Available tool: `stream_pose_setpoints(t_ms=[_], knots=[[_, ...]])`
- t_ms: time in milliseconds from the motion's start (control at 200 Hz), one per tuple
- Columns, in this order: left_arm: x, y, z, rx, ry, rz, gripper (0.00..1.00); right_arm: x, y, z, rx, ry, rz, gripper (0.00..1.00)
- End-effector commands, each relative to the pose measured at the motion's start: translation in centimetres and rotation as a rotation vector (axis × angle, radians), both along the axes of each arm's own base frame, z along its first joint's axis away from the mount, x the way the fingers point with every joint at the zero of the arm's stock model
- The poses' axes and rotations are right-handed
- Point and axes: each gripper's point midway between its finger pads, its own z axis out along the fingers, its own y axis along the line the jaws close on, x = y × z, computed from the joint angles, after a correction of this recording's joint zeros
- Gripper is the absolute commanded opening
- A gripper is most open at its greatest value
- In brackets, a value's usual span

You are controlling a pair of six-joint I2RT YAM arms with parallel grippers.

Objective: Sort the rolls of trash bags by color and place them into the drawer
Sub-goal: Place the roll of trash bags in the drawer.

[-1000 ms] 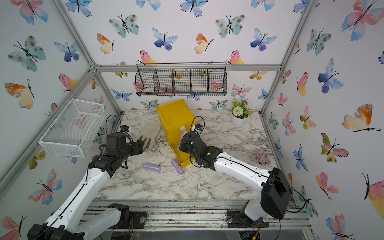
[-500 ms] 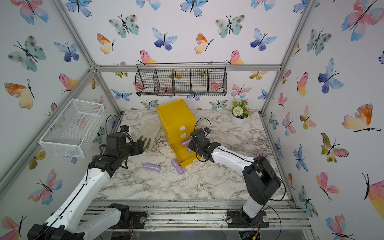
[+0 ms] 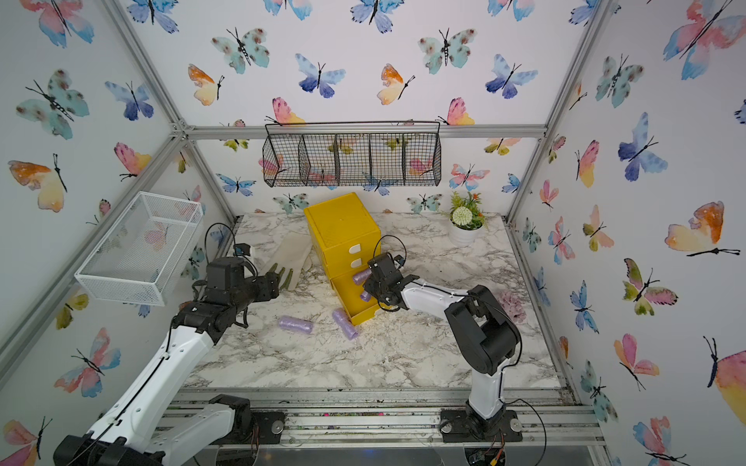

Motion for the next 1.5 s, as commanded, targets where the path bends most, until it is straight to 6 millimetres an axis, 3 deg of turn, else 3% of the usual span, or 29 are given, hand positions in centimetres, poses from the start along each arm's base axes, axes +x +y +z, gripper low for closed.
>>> stream_pose_setpoints(t_ms=[0, 536, 951, 1271, 1492], knots=[[0.0, -0.1, 0.1, -0.009, -0.012, -0.009, 0.78, 1.6, 0.9, 1.1, 0.047, -0.024, -0.02, 0.29], [0.0, -0.1, 0.1, -0.01, -0.012, -0.015, 0.78, 3.6, 0.0, -1.1, -0.009, 0.01, -0.081, 0.33], [-0.1, 0.0, 0.3, -0.01, -0.017, -0.01, 0.78, 4.0, -0.1, -0.8, -0.016, 0.004, -0.081, 0.4], [-0.1, 0.0, 0.2, -0.007, -0.018, -0.01, 0.78, 3.9, -0.4, 1.9, -0.011, -0.045, -0.061, 0.42], [0.0, 0.1, -0.1, -0.003, -0.008, -0.006, 0.78, 3.3, 0.1, 7.2, 0.015, -0.141, 0.038, 0.43]])
